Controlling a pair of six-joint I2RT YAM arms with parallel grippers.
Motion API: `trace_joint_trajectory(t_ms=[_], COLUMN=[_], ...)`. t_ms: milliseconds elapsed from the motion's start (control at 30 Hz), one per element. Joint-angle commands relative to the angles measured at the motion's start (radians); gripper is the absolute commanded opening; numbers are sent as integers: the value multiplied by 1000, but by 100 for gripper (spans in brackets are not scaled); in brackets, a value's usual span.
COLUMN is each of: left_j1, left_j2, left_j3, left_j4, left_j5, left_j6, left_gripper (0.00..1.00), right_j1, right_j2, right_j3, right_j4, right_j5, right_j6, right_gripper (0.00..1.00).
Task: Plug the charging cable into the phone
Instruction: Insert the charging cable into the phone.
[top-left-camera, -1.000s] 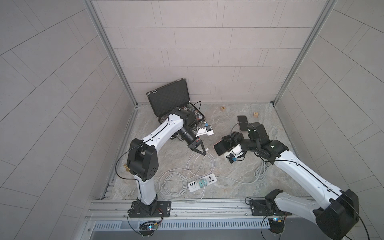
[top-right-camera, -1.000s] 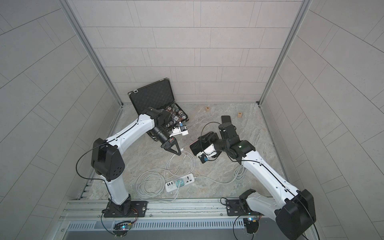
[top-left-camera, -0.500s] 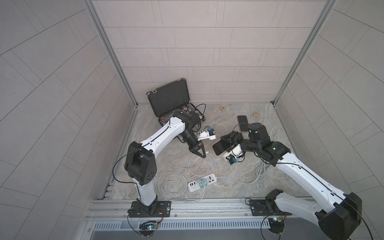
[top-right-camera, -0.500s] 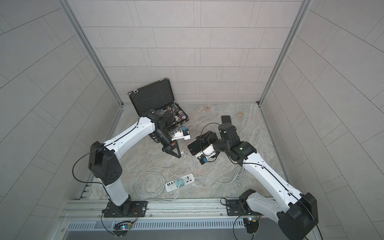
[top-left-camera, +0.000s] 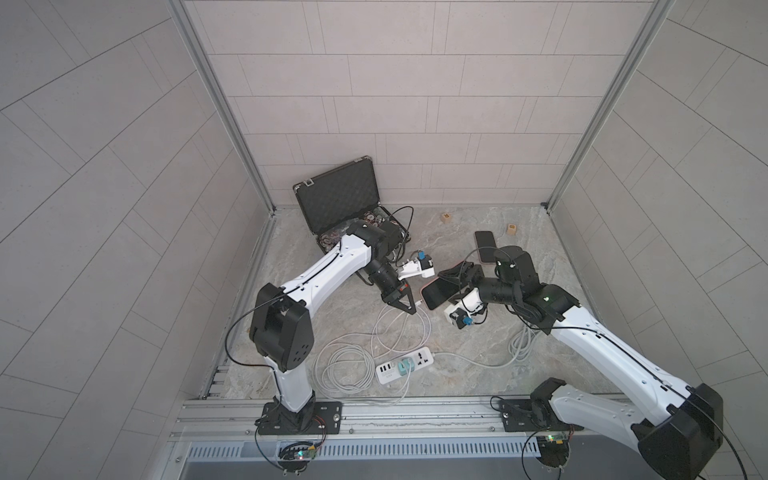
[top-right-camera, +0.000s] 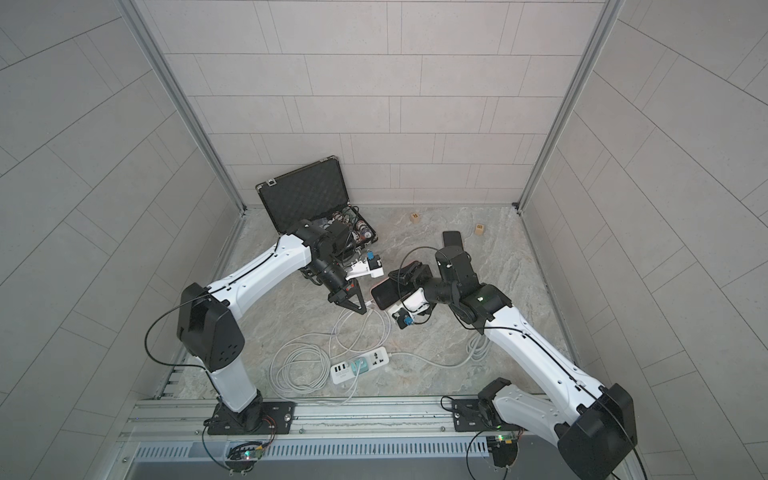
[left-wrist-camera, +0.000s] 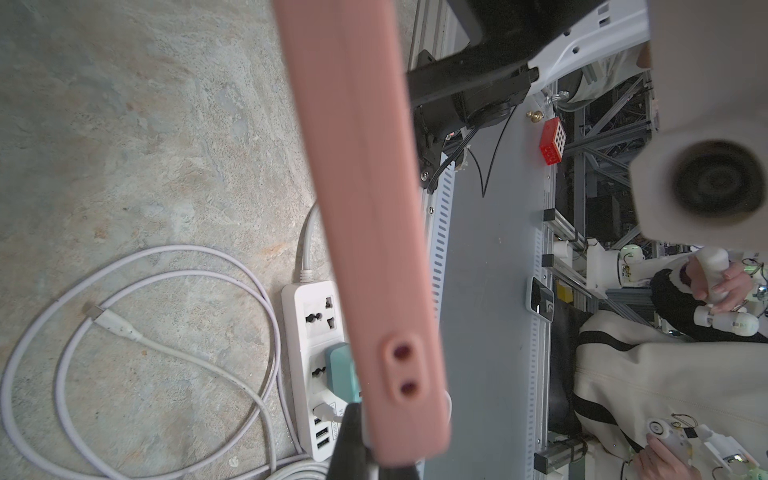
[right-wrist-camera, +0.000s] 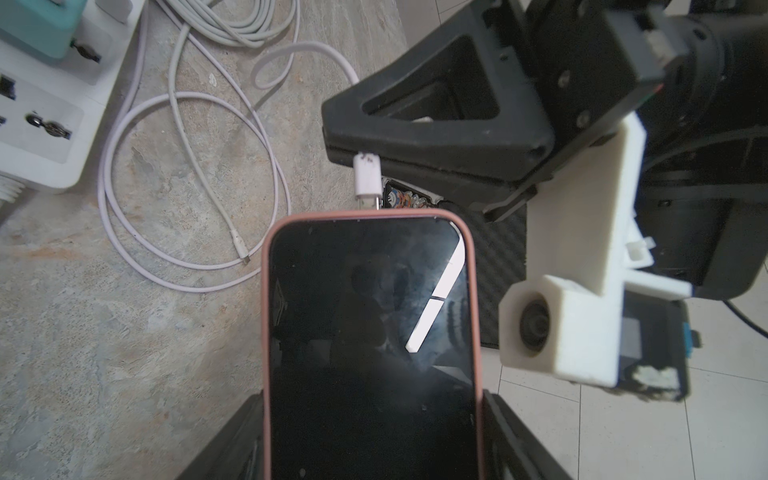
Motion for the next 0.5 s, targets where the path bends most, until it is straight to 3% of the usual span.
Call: trace_joint_trajectory(t_ms=[0,467], left_j1=[-8,-14], left_j2=[-22,-15], left_j3=[10,7], left_j4=[-15,-2], left_j5=[29,27], left_j6=[4,-13], left_gripper=[0,0], right_j1=[7,6], right_j2=[-19,-28], right_j3=[-1,-2], right_j4=[50,47], right_j5=[-14,-11], right_j6=[16,38], right_gripper=[55,56])
